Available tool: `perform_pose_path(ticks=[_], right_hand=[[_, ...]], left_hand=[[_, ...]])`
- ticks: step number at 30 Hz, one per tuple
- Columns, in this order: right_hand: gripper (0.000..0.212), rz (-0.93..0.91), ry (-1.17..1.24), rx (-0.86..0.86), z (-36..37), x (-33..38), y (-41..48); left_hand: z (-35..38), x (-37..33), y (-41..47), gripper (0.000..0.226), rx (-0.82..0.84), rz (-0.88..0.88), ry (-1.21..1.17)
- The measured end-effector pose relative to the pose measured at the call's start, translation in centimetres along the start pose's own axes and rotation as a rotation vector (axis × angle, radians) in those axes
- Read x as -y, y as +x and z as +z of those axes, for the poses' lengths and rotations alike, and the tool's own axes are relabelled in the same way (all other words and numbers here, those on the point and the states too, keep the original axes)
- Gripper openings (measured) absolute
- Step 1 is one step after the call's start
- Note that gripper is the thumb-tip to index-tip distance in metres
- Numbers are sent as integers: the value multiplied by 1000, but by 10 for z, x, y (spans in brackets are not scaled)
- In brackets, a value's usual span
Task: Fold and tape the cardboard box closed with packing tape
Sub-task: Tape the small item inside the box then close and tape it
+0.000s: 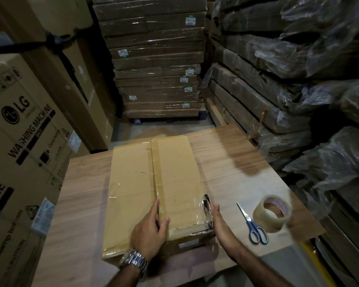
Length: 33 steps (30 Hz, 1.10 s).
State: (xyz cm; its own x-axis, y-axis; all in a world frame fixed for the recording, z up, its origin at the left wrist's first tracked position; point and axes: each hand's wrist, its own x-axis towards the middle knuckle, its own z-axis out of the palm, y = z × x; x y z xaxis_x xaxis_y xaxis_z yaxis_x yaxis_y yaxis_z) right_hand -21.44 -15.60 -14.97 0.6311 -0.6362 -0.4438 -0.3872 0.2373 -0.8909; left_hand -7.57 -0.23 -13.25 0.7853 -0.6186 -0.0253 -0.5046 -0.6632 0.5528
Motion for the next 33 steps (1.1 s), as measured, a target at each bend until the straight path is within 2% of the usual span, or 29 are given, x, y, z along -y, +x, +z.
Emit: perform_pose_path(ticks=[2, 3, 4, 6, 7, 8, 9, 12, 14, 18, 26, 29, 33], right_hand=[[78, 19, 18, 3, 0, 4, -3], [77, 33, 7, 8, 0, 2, -3], [91, 64, -10, -2, 0, -3, -1], [136, 80, -32, 10, -6, -30, 15], [145, 79, -42, 20, -10, -38, 21], [145, 89, -38, 16, -13, -37, 23], [136, 98, -45, 15, -15, -24, 17], [74, 67, -19, 55, -9, 16, -3], [59, 73, -33, 64, -8, 26, -7], [56, 122, -27, 64, -5, 33, -17], [62, 200, -37, 83, -10, -5, -10], [63, 126, -51, 25, -14, 5, -3], [74, 17, -27, 62, -9, 20, 2]], left_hand=[[0, 0, 0, 68, 5, -5, 17], [0, 0, 0, 68, 8, -8, 18], [0, 1, 1, 68, 8, -7, 15], [1, 1, 1, 67, -1, 0, -5], [1, 1, 1, 67, -7, 3, -18], [1, 0, 1, 68, -9, 5, -25], [2, 0, 1, 68, -7, 6, -24], [2, 1, 1, 68, -5, 2, -15], [1, 0, 0, 68, -13, 10, -3], [1, -2, -1, 67, -11, 16, 38], [3, -1, -1, 67, -17, 43, 86], [3, -1, -1, 67, -22, 50, 86], [2, -1, -2, 66, -27, 54, 81]])
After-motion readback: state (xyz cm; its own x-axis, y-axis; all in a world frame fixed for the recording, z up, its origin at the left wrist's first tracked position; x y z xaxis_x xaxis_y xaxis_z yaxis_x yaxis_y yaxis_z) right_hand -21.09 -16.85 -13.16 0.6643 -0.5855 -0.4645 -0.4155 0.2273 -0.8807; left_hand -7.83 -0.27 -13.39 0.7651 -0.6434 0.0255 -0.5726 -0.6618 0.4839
